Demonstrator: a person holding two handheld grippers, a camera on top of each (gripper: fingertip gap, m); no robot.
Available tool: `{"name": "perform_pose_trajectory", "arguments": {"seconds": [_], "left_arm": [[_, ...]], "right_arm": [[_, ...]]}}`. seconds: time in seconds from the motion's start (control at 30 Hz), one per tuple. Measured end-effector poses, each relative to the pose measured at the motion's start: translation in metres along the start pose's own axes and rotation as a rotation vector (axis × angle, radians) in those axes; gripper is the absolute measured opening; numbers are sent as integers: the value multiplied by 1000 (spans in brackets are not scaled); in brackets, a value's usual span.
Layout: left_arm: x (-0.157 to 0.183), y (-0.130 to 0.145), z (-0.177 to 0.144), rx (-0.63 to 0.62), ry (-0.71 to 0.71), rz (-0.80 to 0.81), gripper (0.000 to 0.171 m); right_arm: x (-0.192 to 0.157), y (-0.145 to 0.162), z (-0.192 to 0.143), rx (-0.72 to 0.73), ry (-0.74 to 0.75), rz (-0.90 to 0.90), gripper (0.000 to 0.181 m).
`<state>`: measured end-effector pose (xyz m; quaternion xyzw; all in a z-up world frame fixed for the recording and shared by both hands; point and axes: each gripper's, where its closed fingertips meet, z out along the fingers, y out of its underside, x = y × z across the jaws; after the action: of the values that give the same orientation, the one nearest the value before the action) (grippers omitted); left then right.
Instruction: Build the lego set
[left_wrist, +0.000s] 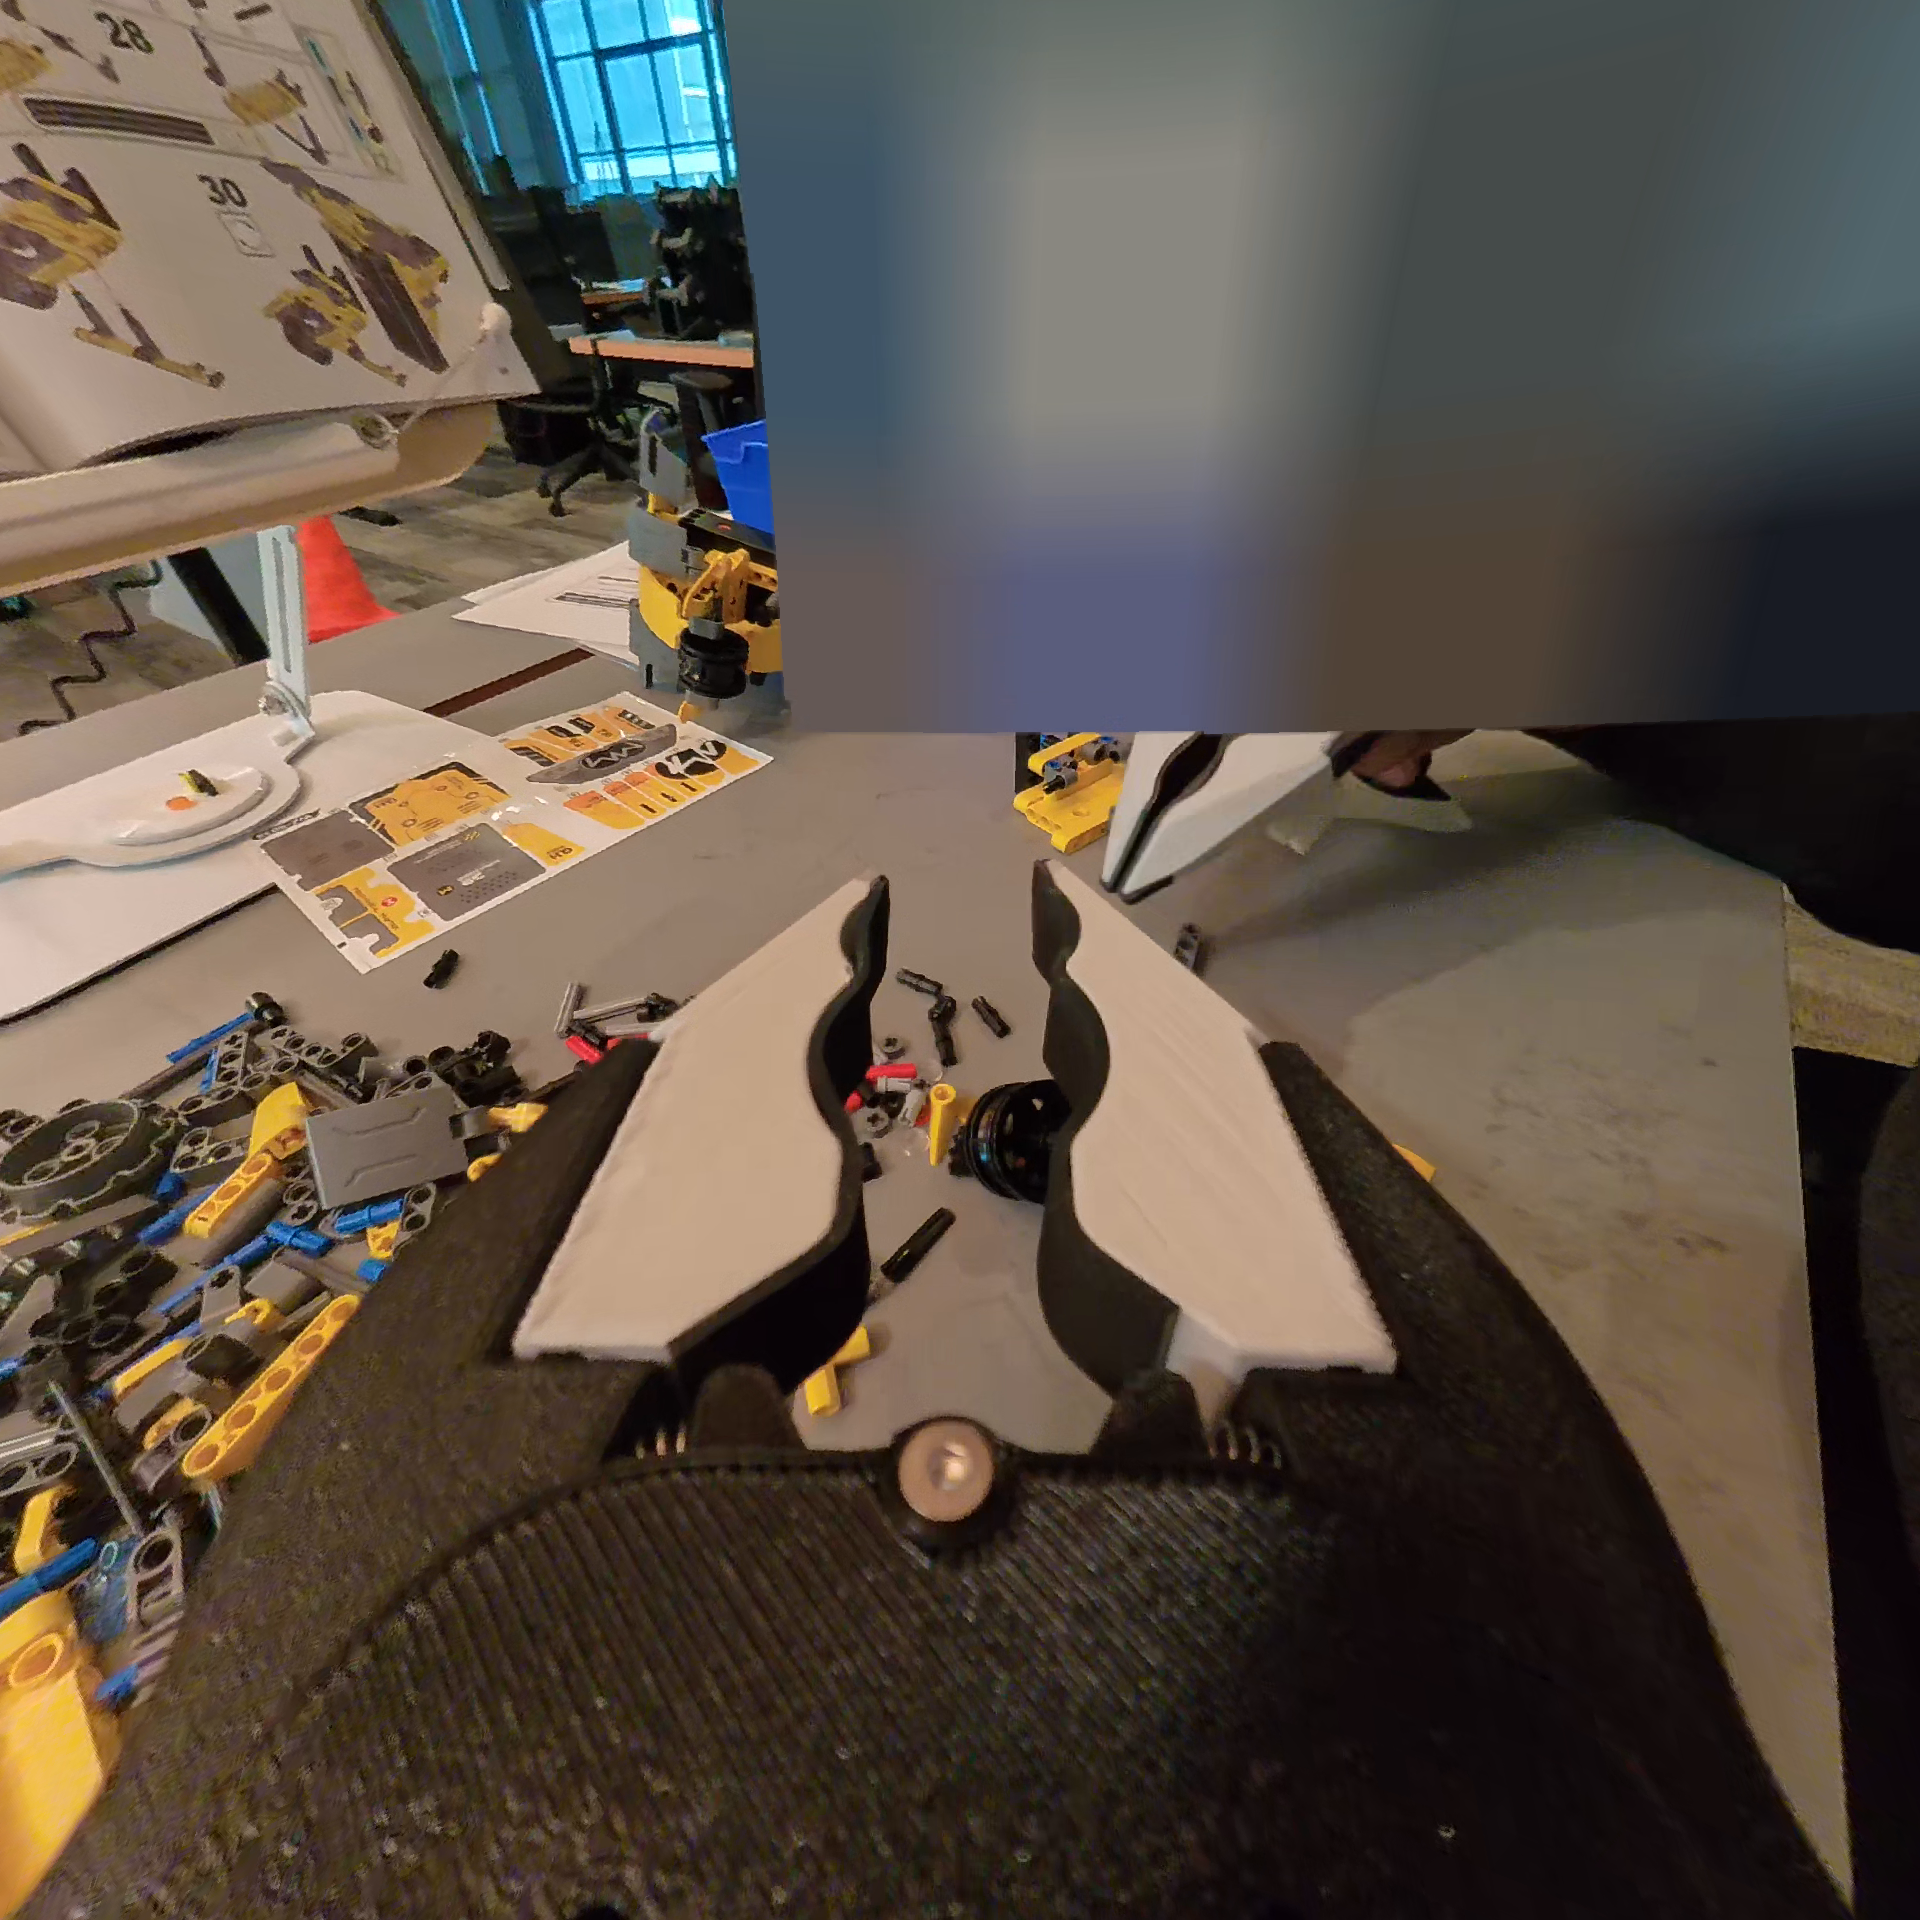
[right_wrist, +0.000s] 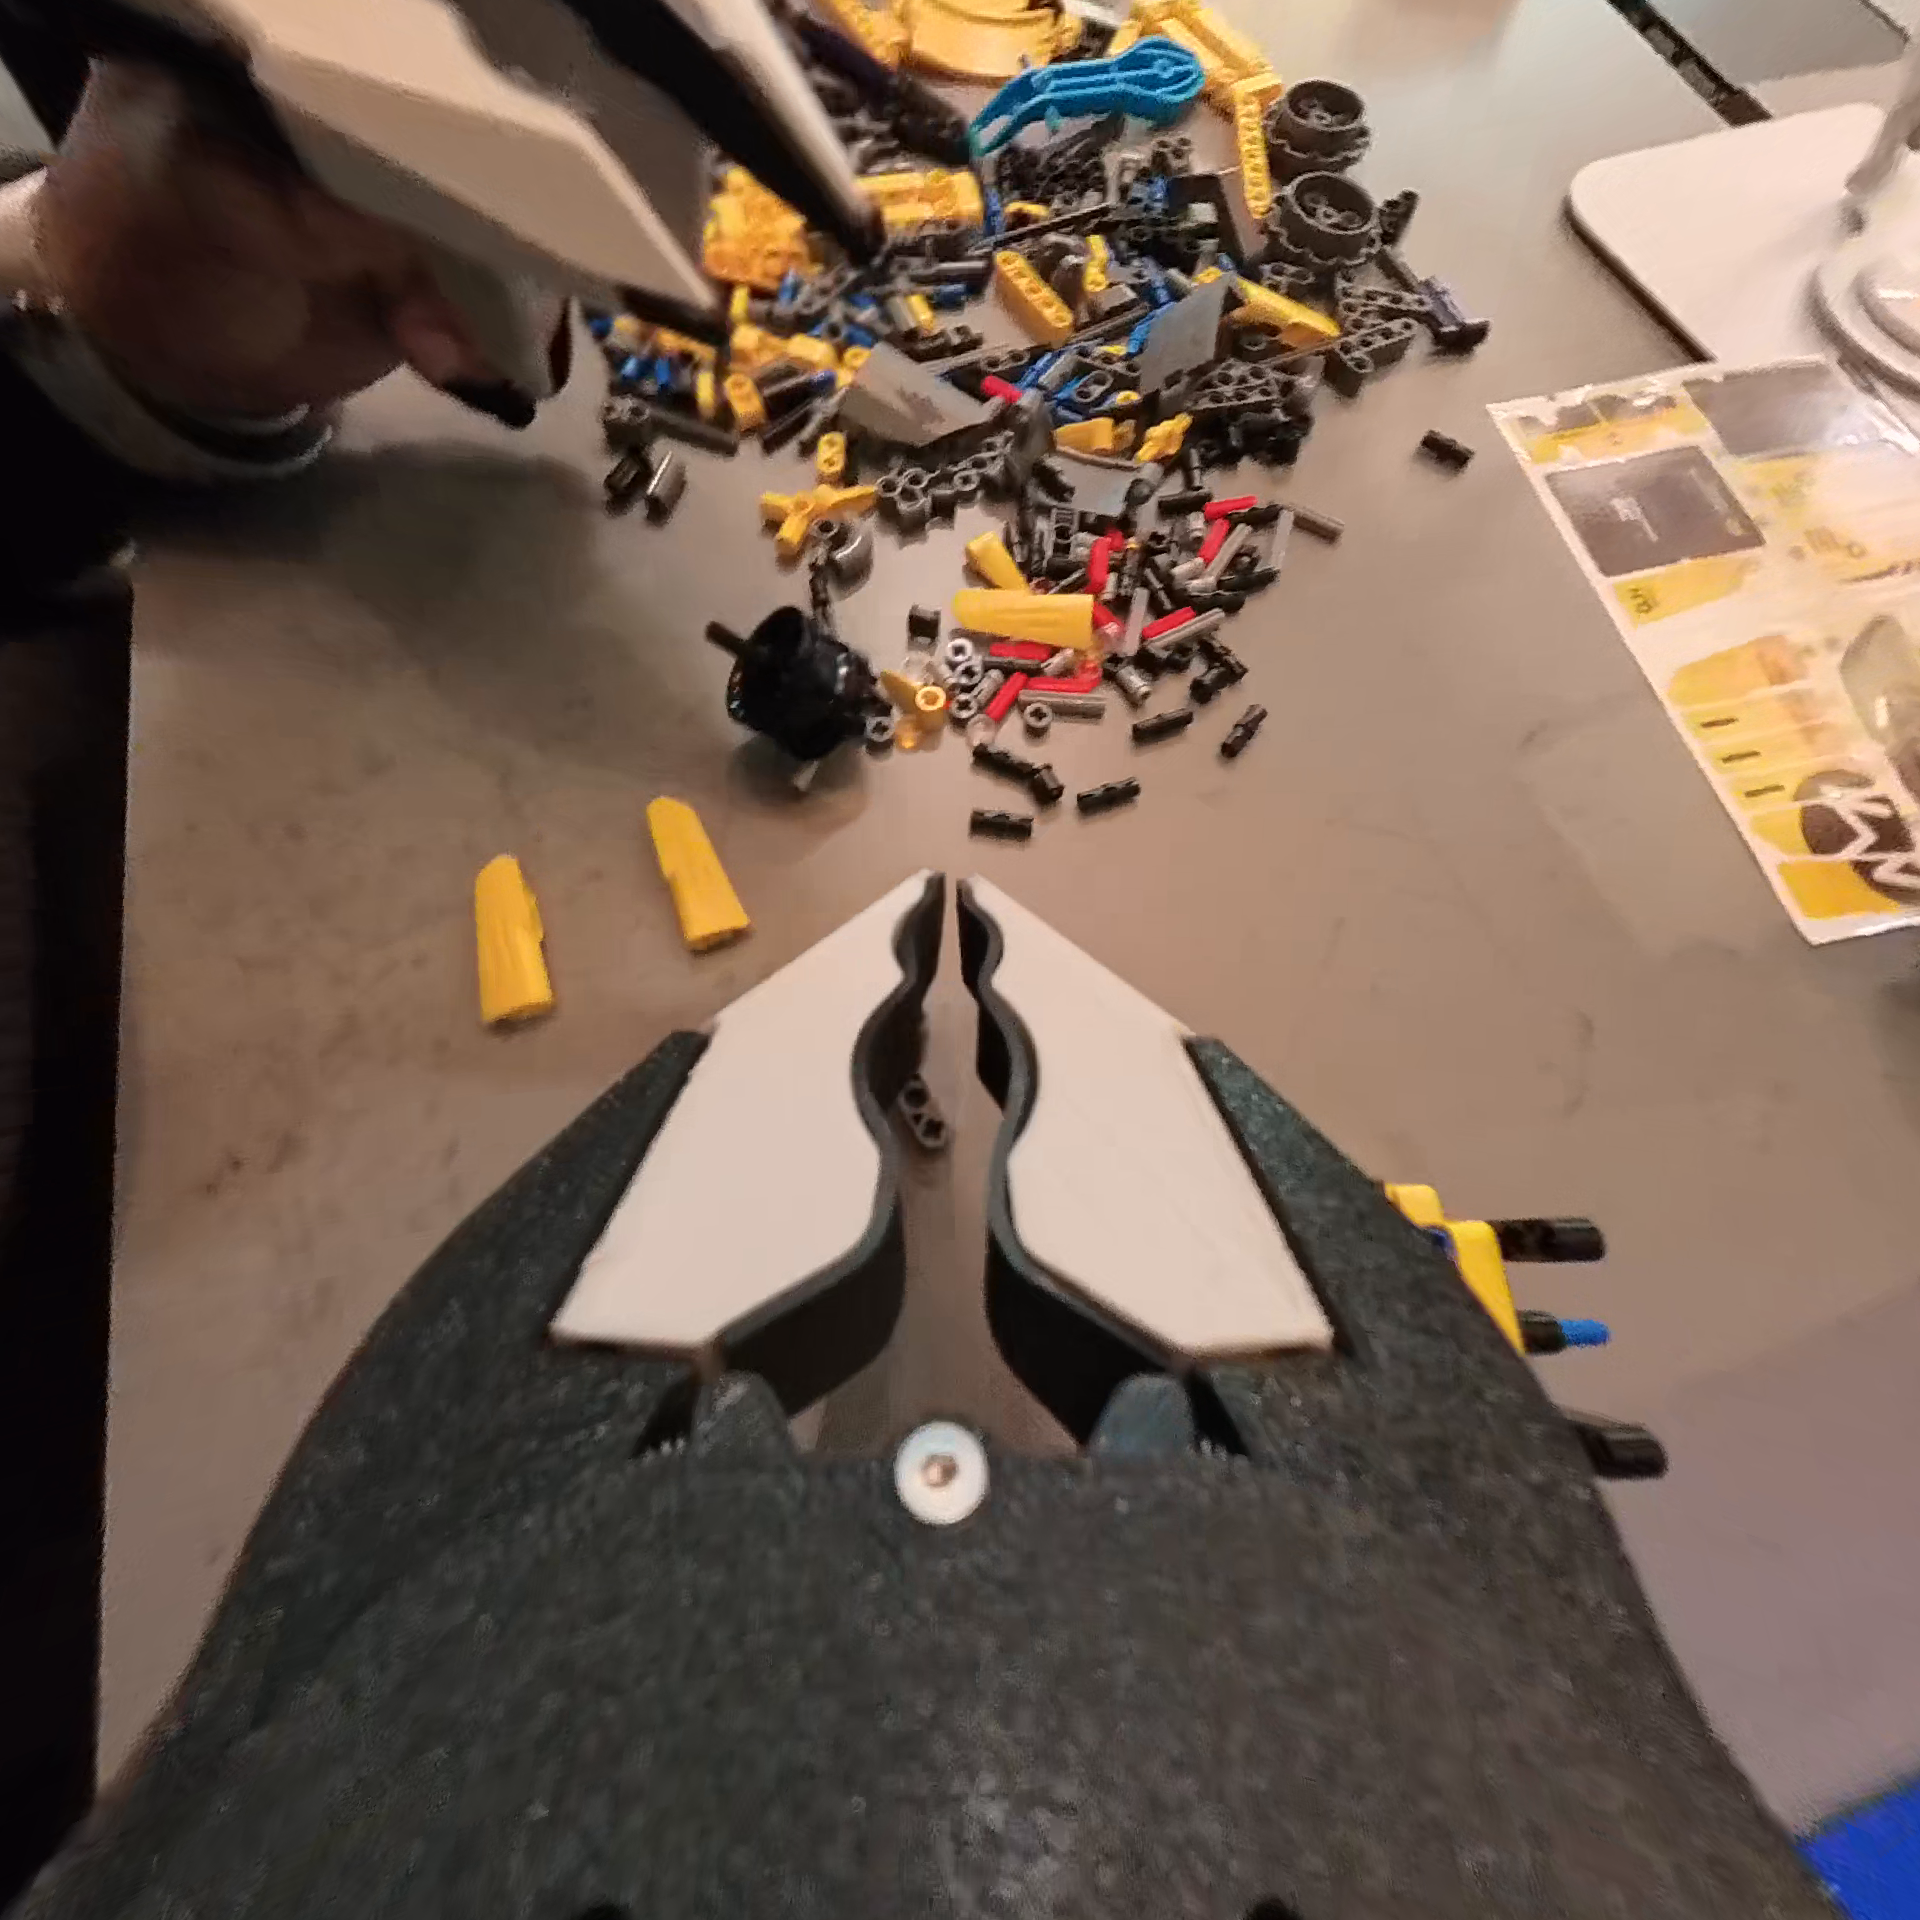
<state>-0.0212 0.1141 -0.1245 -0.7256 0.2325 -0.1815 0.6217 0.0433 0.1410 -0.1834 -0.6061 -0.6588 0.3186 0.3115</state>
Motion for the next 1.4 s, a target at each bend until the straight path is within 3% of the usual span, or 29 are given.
{"name": "perform_pose_trajectory", "arguments": {"seconds": [0.1, 0.3, 0.53, 0.7, 0.93, 1.07, 1.2, 1.33, 1.4], "left_arm": [[-2, 1, -2, -2, -4, -19, 24], [-1, 1, -4, -4, 13, -59, 24], [1, 2, -4, -8, 32, -79, 24], [3, 4, -3, -17, 42, -90, 25], [33, 0, 2, 3, 206, -129, 44], [35, 7, 8, -43, 121, -12, 37], [50, -3, 4, 30, 290, -235, 32], [48, -16, -3, 125, 417, -480, 32], [42, -17, -3, 137, 410, -549, 26]], "right_arm": [[6, 3, 12, -22, -3, 80, 3], [8, 9, 39, -135, 42, 60, 26], [12, 11, 53, -183, 43, 82, 26], [15, 10, 50, -192, 82, 33, 15], [-1, -35, 27, 78, 6, 42, 15], [-13, -58, 8, 257, -72, 23, 15], [-24, -74, -10, 363, 80, -246, 15], [-38, -80, -14, 418, 90, -315, 15], [-38, -81, -16, 430, 100, -339, 15]]}}
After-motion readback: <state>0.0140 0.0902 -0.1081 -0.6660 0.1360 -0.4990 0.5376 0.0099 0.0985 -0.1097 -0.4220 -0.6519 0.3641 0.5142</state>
